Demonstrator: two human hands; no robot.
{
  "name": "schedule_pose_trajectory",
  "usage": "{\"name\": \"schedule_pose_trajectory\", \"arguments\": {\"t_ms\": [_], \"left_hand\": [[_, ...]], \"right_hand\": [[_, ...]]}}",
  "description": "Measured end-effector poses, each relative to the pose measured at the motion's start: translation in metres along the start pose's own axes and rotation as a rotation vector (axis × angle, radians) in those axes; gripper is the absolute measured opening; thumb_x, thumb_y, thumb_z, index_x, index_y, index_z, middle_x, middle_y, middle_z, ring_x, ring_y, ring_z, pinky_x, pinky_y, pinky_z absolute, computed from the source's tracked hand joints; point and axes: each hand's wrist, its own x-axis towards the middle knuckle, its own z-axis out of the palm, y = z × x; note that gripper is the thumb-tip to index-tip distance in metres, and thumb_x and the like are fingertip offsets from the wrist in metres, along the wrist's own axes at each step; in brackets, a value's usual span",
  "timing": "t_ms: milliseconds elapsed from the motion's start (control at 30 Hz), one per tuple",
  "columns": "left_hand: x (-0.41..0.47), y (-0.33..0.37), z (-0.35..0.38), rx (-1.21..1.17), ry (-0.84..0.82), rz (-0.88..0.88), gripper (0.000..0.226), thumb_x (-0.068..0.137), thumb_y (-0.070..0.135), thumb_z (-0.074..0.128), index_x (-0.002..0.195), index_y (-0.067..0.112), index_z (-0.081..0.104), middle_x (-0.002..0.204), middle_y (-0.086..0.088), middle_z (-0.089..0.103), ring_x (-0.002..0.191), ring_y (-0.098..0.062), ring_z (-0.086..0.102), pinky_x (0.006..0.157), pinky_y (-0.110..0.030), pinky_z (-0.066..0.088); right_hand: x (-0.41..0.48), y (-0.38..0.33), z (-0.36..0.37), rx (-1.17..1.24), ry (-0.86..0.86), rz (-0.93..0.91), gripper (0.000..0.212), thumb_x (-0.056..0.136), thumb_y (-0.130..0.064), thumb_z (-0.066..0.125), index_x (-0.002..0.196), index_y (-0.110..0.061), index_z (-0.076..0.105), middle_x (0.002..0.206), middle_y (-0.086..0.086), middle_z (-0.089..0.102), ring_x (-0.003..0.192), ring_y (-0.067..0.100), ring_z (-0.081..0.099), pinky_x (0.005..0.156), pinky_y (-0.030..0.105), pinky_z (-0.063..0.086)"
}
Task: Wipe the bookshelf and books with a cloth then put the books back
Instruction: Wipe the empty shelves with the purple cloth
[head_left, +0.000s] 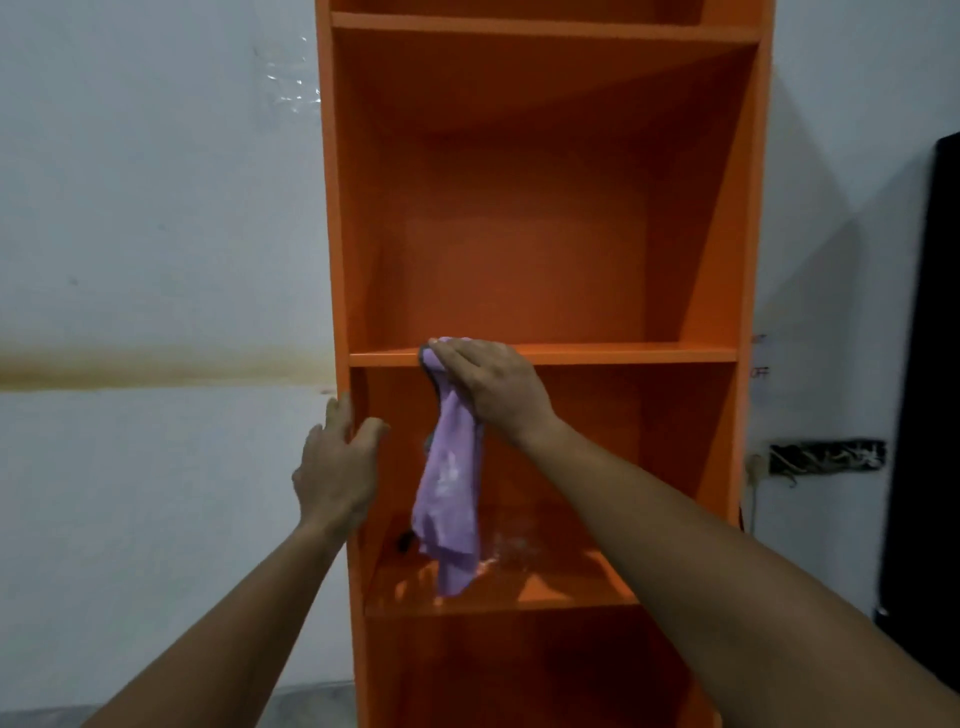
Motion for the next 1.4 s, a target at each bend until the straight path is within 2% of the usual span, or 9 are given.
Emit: {"name": "schedule_pose_trajectory", "arguments": {"t_ms": [200, 400, 533, 733, 833, 967, 1133, 1233, 1400], "left_hand": [[-0.015, 0.048, 0.049, 0.569, -0.102, 0.294, 0.097, 0.087, 0.053, 0.055, 0.161, 0.032, -0.004, 0.170, 0.001, -0.008, 0.156, -0.029, -0.011, 0.122, -0.056, -0.003], [-0.003, 0.093, 0.069, 0.725, -0.372, 0.165, 0.105, 0.089, 0.046, 0.061, 0.160, 0.029, -0.015, 0.167, -0.001, -0.025, 0.151, -0.036, -0.026, 0.117, -0.062, -0.013], [-0.025, 0.099, 0.070, 0.606, -0.312, 0.130, 0.098, 0.087, 0.039, 0.061, 0.162, 0.029, 0.000, 0.171, -0.004, 0.002, 0.155, -0.036, -0.007, 0.121, -0.062, -0.002], [-0.075, 0.077, 0.108, -0.022, -0.715, 0.014, 0.103, 0.081, 0.035, 0.079, 0.162, 0.020, 0.017, 0.161, -0.008, 0.036, 0.141, -0.032, 0.044, 0.108, -0.048, 0.046], [-0.100, 0.055, 0.124, -0.018, -0.757, 0.028, 0.057, 0.079, 0.034, 0.077, 0.127, 0.007, 0.062, 0.117, -0.010, 0.068, 0.098, -0.027, 0.063, 0.086, -0.047, 0.052], [-0.111, 0.035, 0.129, -0.167, -0.631, -0.073, 0.026, 0.092, 0.017, 0.074, 0.075, 0.001, 0.060, 0.072, -0.017, 0.055, 0.065, -0.023, 0.048, 0.057, -0.031, 0.042], [-0.113, 0.027, 0.139, -0.318, -0.691, -0.247, 0.027, 0.092, 0.024, 0.072, 0.094, -0.002, 0.067, 0.092, -0.025, 0.067, 0.082, -0.028, 0.059, 0.070, -0.044, 0.045], [-0.109, 0.037, 0.154, -0.451, -0.629, -0.319, 0.009, 0.095, 0.014, 0.067, 0.090, 0.008, 0.073, 0.097, -0.018, 0.073, 0.086, -0.029, 0.064, 0.075, -0.039, 0.049], [-0.087, 0.035, 0.164, -0.369, -0.473, -0.348, 0.024, 0.091, 0.026, 0.073, 0.114, 0.019, 0.072, 0.104, -0.005, 0.072, 0.090, -0.022, 0.065, 0.074, -0.030, 0.047]], "right_hand": [[-0.061, 0.066, -0.043, -0.172, -0.054, 0.116, 0.047, 0.093, -0.014, 0.044, 0.135, -0.010, 0.063, 0.128, 0.007, 0.069, 0.112, 0.027, 0.069, 0.107, 0.061, 0.042], [-0.091, 0.091, -0.090, -0.049, -0.181, 0.428, 0.029, 0.103, -0.024, 0.049, 0.128, -0.021, 0.065, 0.130, 0.005, 0.066, 0.117, 0.029, 0.064, 0.102, 0.051, 0.050], [-0.098, 0.054, -0.118, 0.256, 0.036, 0.783, 0.032, 0.104, -0.028, 0.046, 0.121, -0.020, 0.071, 0.117, 0.008, 0.074, 0.104, 0.033, 0.069, 0.080, 0.042, 0.052], [-0.128, -0.010, -0.116, 0.746, 0.172, 1.291, 0.025, 0.098, -0.016, 0.064, 0.120, -0.018, 0.075, 0.120, 0.001, 0.075, 0.111, 0.014, 0.067, 0.093, 0.031, 0.053], [-0.135, -0.012, -0.116, 0.843, 0.165, 1.457, 0.021, 0.094, -0.016, 0.069, 0.113, -0.018, 0.077, 0.112, 0.002, 0.076, 0.103, 0.019, 0.068, 0.090, 0.039, 0.056], [-0.171, -0.003, -0.119, 0.663, 0.022, 1.495, 0.021, 0.092, -0.028, 0.068, 0.112, -0.025, 0.072, 0.115, 0.002, 0.072, 0.105, 0.025, 0.066, 0.090, 0.043, 0.055], [-0.222, -0.026, -0.120, 0.647, -0.172, 1.426, 0.057, 0.090, -0.056, 0.067, 0.141, -0.034, 0.054, 0.145, 0.005, 0.042, 0.134, 0.023, 0.042, 0.107, 0.038, 0.041], [-0.240, -0.045, -0.106, 1.312, -0.216, 1.208, 0.075, 0.087, -0.031, 0.080, 0.151, -0.022, 0.043, 0.148, 0.001, 0.051, 0.136, 0.021, 0.051, 0.103, 0.033, 0.050], [-0.237, -0.022, -0.090, 0.968, -0.076, 1.300, 0.045, 0.090, -0.004, 0.068, 0.133, -0.015, 0.060, 0.129, 0.006, 0.067, 0.114, 0.024, 0.063, 0.094, 0.038, 0.052]]}}
